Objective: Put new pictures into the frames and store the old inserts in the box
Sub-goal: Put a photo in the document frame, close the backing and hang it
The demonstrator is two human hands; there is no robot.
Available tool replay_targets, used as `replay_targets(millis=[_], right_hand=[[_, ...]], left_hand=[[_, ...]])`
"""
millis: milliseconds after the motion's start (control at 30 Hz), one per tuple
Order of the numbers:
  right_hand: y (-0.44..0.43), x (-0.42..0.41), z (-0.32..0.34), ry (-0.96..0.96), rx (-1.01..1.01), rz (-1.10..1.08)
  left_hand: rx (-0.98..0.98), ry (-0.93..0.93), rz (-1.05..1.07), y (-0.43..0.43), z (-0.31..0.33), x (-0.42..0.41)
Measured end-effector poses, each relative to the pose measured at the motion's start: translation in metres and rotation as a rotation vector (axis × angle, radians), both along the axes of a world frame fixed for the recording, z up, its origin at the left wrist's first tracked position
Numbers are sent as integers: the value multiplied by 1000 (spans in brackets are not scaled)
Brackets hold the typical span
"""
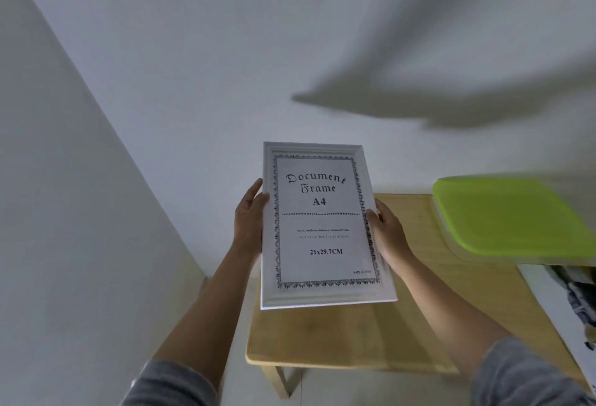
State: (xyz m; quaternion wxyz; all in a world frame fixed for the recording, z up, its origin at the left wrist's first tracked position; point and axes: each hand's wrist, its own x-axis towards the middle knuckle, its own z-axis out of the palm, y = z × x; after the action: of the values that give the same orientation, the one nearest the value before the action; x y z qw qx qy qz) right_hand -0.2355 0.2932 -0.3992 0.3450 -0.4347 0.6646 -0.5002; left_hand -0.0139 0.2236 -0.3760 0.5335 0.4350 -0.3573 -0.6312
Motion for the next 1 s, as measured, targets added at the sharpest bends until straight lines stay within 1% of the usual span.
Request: replay_targets(millis=[133,200,367,533,667,833,1000], right_hand=[[-13,-56,43,-155,-112,-110],[-21,-87,70,-141,-161,-174],[-44,-164,139,-137,-446,-248],[-80,-225,218,-148,-715,-241],[-107,-257,289,-149,-893,-216],[-139,-280,350,-117,-1002,-155],[-165,-290,363,-77,-982,-165]], left_hand=[[-120,-20,-63,-21,40,-61],[-202,-18,-97,-31,66,-94],[-493,-54,-143,-55,140,-175],[-722,-90,-78,-85,214,-228],[-862,-60,-4,-103,276,-258],[-933,-35,53,-126,334,-280],[-925,-95,79,-153,347,-292]])
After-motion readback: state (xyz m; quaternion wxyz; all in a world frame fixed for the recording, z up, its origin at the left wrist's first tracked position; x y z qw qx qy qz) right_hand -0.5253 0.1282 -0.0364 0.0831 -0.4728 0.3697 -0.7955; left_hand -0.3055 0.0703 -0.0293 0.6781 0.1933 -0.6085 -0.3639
